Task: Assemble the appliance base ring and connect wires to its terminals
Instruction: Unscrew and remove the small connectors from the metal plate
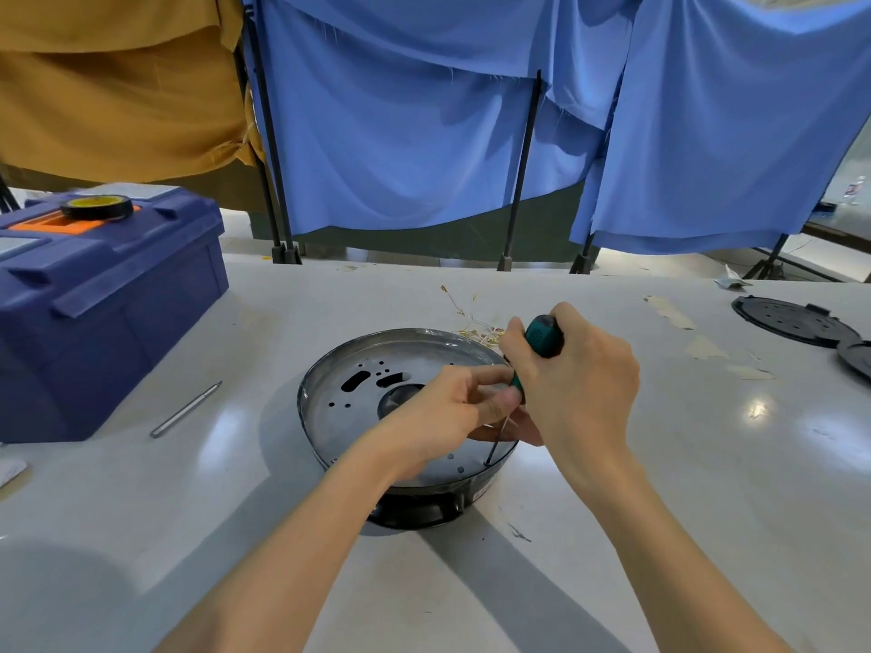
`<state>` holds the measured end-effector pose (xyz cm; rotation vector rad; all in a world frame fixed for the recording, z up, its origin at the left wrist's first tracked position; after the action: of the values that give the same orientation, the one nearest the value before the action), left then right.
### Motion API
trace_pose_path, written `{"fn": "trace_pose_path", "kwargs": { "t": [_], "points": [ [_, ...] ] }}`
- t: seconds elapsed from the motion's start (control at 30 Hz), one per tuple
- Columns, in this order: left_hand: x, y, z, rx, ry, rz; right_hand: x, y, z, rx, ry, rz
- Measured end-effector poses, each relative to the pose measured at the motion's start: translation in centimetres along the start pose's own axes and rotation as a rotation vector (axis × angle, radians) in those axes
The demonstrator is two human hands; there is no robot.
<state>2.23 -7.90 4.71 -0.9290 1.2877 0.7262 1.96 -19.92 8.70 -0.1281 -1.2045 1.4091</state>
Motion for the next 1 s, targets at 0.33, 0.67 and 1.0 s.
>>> {"fn": "trace_pose_path", "kwargs": {
  "t": [0.33, 0.67, 1.0],
  "points": [
    [1.8, 0.6, 2.1, 0.017, -0.652, 0.135, -0.8, -0.9, 0.3, 0.242, -0.248, 0.003],
    [2.2, 0.4, 2.0, -0.019, -0.626, 0.194, 0.1, -0.5, -0.4, 0.065, -0.199, 0.321],
    [2.3, -0.4, 0.8, -0.041, -0.845, 0.159, 0.8, -1.0, 0.5, 0.388, -0.020, 0.304]
  ]
}}
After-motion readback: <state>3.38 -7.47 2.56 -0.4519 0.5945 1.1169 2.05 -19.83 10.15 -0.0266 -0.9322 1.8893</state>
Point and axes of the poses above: each hand's wrist, its own y-axis away from the middle knuckle, its own z-axis out of the back of the hand, x = y × z, the point moved 2 cm from there along -y, towards the middle knuckle, and after that the axes turned 5 degrees about -z, right-handed, at the moved point
